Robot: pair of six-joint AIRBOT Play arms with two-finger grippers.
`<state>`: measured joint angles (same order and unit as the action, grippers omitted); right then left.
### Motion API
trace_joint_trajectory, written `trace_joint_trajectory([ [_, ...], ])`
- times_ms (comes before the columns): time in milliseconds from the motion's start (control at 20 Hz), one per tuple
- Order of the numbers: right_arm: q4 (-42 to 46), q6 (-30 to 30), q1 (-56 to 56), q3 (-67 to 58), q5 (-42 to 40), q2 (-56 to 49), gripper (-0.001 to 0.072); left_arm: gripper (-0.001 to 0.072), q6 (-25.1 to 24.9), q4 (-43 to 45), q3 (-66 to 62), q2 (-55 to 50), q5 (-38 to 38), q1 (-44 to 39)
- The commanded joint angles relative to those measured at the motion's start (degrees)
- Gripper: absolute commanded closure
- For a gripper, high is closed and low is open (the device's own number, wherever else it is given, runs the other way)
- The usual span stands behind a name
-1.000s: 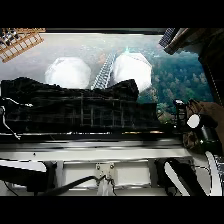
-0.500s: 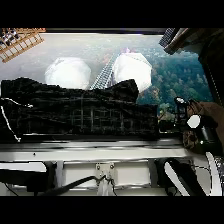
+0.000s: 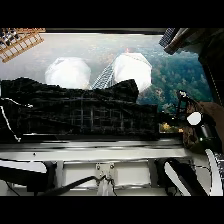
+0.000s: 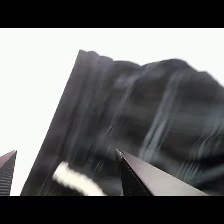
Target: Fold the clothes and pants, and hang the long-sleeved shirts on hangers.
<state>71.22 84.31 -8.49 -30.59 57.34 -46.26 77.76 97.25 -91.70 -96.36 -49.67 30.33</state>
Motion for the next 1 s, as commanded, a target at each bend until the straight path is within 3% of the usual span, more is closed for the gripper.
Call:
trace_joint_trajectory([
  [0,-4.7,-0.1,0.0,-0.1,-1.4,-0.9,0.0209,0.0014,-2.4,-1.2,-4.6,-6.4,3.3,-0.7],
  [400,-8.1,0.0,0.0,-0.1,-1.4,-0.9,0.021,0.0013,-2.4,2.6,-9.6,-15.8,12.4,-0.7],
  [650,-8.2,0.2,0.0,-0.1,-1.4,-0.9,0.021,0.0013,-2.3,2.6,-9.6,-19.2,8.4,-0.7],
  [950,-8.4,0.2,0.0,-0.1,-1.5,-0.9,0.0212,0.0015,-2.1,2.6,-9.7,-20.0,8.7,-0.1],
])
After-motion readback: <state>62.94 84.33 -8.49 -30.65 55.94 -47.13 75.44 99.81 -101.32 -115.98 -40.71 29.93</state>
